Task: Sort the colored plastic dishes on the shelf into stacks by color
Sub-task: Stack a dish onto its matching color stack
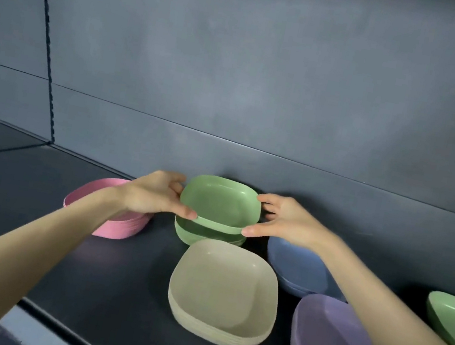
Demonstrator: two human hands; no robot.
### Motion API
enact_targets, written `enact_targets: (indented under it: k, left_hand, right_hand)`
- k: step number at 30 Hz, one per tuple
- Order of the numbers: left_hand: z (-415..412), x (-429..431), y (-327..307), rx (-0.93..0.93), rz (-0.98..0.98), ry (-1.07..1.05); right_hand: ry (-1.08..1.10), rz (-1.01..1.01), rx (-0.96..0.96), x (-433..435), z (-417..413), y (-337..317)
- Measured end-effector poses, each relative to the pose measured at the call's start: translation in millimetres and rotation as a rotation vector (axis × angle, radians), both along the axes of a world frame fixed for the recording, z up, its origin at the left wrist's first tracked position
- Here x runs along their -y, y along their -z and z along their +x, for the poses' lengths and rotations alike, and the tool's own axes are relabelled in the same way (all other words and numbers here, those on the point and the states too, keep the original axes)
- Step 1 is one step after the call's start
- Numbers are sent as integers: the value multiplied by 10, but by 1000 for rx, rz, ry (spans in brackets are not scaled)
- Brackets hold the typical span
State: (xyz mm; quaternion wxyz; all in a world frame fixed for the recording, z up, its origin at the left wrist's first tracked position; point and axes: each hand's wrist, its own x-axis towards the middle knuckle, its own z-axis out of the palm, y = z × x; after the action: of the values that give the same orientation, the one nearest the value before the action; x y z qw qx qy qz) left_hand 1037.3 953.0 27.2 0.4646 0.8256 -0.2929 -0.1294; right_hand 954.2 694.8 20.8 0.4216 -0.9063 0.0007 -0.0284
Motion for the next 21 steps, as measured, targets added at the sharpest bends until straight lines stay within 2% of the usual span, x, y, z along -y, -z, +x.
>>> enact_targets:
  k: [3, 10, 21]
  left_hand:
    - [160, 46, -43, 42, 123, 48]
    - [425, 108, 106, 19, 185, 92]
    - [553, 114, 102, 124, 368, 129]
  right_hand:
    - [-5, -74, -43, 38, 137, 9]
    - [-13, -191, -106, 57, 276, 59]
    - [35, -289, -171, -18, 351, 124]
